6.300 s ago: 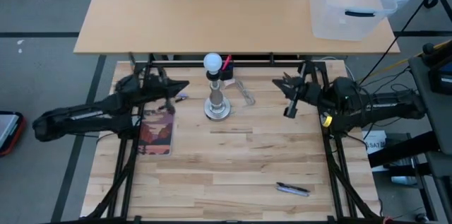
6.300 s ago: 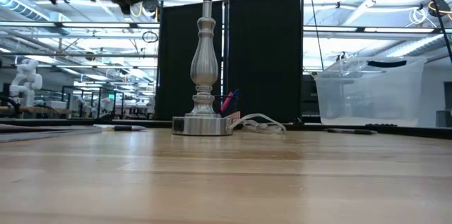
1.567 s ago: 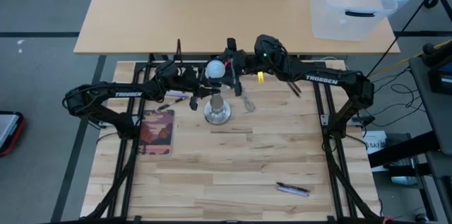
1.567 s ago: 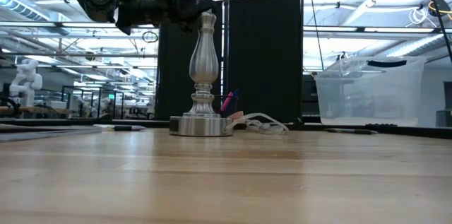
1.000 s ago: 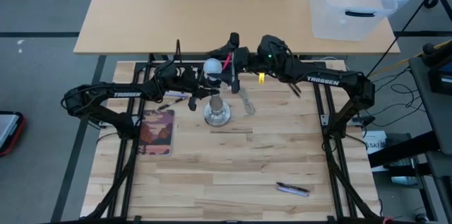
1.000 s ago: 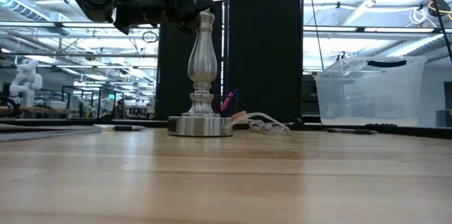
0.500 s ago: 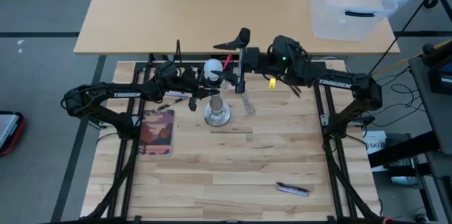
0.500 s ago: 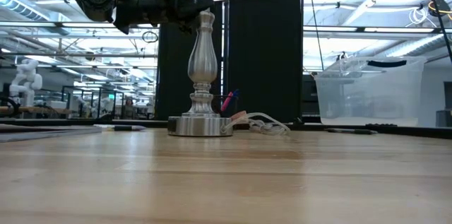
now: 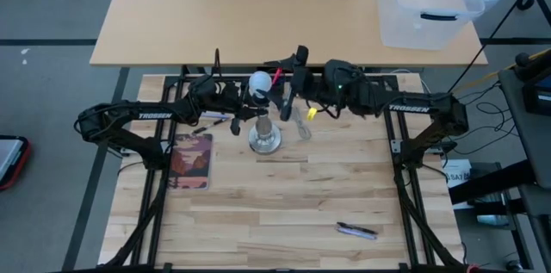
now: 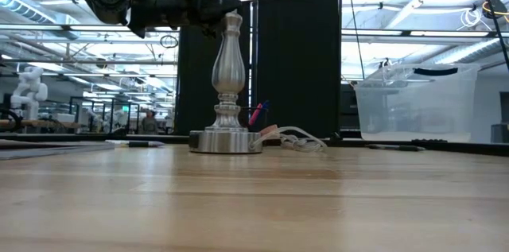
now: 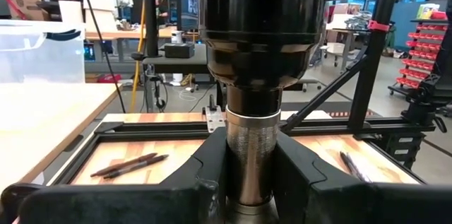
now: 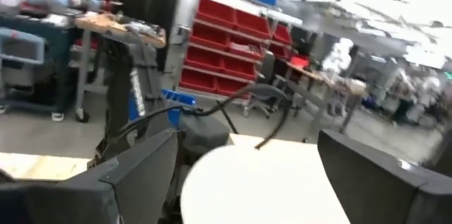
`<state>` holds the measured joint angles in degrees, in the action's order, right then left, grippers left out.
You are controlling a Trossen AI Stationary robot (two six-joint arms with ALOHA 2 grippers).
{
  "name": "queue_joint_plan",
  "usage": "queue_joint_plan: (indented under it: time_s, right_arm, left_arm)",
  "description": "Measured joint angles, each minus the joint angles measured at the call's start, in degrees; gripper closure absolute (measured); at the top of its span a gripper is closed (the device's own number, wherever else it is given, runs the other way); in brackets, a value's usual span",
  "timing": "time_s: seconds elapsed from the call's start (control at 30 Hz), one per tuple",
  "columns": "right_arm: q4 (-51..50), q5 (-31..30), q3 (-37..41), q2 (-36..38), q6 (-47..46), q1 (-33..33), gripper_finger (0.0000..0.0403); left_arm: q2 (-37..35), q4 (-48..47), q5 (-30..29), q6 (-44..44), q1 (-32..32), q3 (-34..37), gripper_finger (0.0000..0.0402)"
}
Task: Screw lightbulb
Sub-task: Remove the lightbulb from the desk lamp
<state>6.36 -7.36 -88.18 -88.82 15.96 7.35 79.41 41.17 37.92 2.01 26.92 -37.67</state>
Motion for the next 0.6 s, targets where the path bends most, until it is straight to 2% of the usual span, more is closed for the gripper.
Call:
queue_joint_plan:
  time_s: [0.17, 0.33, 0.4, 0.6]
  right_arm:
    - [4.1, -8.3, 2.7, 0.1, -3.9, -0.7, 0.0067]
    - [6.8, -11.1, 4.2, -0.4, -8.3, -1.7, 0.0067]
    - [7.5, -14.0, 4.5, -1.1, -8.5, -2.3, 0.0067]
    - [10.6, -17.6, 4.8, -3.9, -8.9, -3.7, 0.0067]
  left_arm:
    - [0.0, 0.0, -1.3, 0.1, 0.0, 0.0, 0.0328]
    - [0.0, -0.1, -2.7, 0.1, 0.0, 0.0, 0.0328]
    - [0.0, -0.1, -4.1, 0.2, 0.0, 0.0, 0.0328]
    - [0.0, -0.3, -5.7, 0.3, -0.1, 0.0, 0.0328]
